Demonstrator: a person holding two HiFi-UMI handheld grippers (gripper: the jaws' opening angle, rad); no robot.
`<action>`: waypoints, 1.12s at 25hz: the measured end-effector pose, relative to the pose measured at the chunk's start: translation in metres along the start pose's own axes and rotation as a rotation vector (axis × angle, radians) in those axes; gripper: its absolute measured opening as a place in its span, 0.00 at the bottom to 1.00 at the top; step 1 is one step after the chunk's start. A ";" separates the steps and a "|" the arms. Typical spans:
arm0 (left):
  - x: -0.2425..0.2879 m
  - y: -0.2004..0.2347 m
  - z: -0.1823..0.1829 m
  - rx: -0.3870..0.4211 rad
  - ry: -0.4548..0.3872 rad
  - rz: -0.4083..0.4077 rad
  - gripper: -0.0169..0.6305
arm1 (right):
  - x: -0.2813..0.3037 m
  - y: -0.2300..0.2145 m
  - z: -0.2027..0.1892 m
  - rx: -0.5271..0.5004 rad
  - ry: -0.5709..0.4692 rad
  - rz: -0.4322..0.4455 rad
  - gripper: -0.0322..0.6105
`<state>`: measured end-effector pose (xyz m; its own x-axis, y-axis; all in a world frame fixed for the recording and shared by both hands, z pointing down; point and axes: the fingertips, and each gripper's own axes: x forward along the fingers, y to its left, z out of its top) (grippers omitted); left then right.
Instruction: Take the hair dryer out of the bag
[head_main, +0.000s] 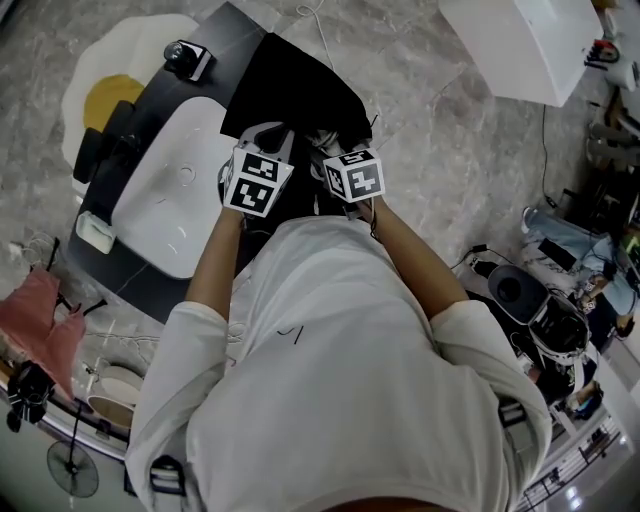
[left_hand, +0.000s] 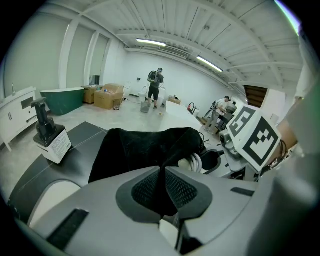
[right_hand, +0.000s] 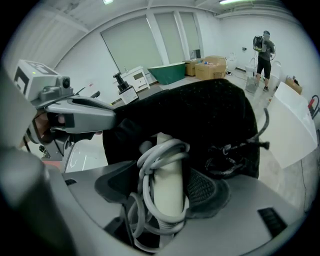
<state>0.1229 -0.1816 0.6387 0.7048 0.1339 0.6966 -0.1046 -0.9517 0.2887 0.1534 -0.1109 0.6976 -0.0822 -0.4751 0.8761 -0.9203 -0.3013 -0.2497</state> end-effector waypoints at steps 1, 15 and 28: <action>0.000 0.000 -0.001 0.000 -0.001 -0.003 0.09 | 0.002 0.000 0.000 0.001 0.004 -0.006 0.51; 0.005 -0.004 -0.004 0.003 0.010 -0.011 0.09 | 0.006 -0.003 0.001 -0.067 -0.034 -0.023 0.48; -0.005 -0.021 0.002 0.087 0.008 -0.034 0.09 | -0.011 -0.005 -0.003 0.060 -0.004 0.125 0.46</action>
<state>0.1233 -0.1634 0.6279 0.7017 0.1685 0.6923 -0.0189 -0.9669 0.2545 0.1580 -0.1019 0.6904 -0.1932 -0.5156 0.8348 -0.8785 -0.2880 -0.3812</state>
